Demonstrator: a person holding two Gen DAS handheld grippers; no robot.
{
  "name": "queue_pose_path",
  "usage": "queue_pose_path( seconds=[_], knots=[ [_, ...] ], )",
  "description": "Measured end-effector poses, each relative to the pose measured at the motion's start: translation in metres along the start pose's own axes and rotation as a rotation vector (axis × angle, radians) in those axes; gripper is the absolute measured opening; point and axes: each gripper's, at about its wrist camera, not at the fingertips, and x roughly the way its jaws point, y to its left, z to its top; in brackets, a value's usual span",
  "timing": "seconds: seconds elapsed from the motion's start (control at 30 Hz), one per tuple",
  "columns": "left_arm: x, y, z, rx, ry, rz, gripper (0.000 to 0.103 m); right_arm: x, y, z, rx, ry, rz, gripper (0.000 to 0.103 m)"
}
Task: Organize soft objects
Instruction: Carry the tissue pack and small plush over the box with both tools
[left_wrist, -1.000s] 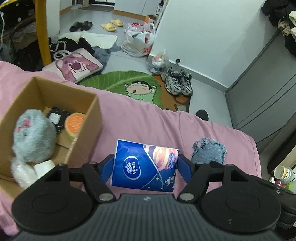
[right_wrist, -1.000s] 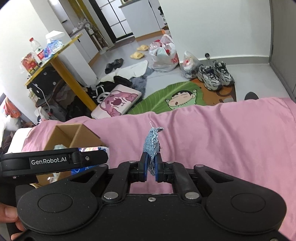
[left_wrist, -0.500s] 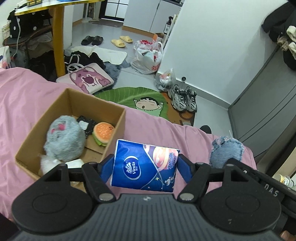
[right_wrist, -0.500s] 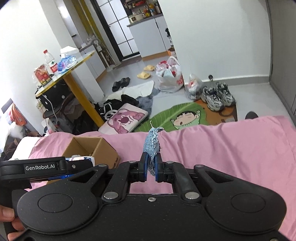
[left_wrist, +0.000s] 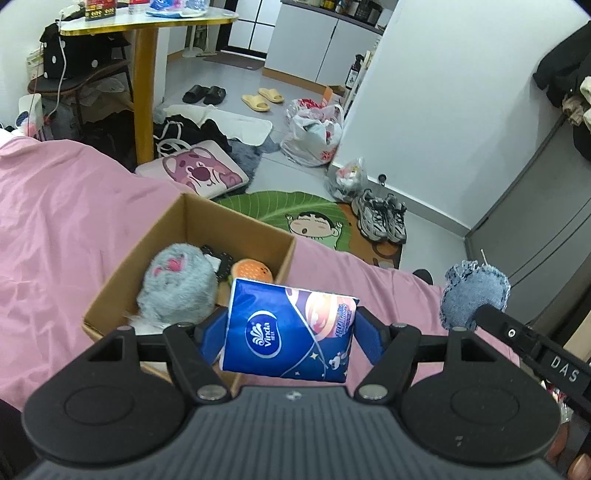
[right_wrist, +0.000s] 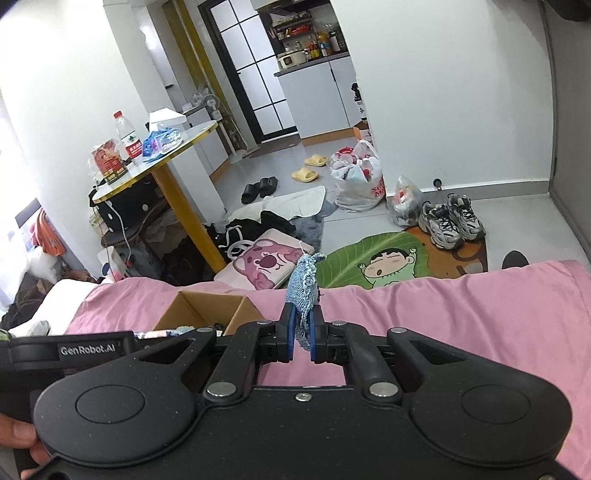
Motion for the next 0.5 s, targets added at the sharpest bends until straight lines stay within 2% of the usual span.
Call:
queue_pose_path(
  seconds=[0.5],
  knots=[
    [0.008,0.042,0.016,-0.054,-0.008,0.031,0.071,0.012,0.049,-0.006,-0.082,0.000,0.043,0.008]
  ],
)
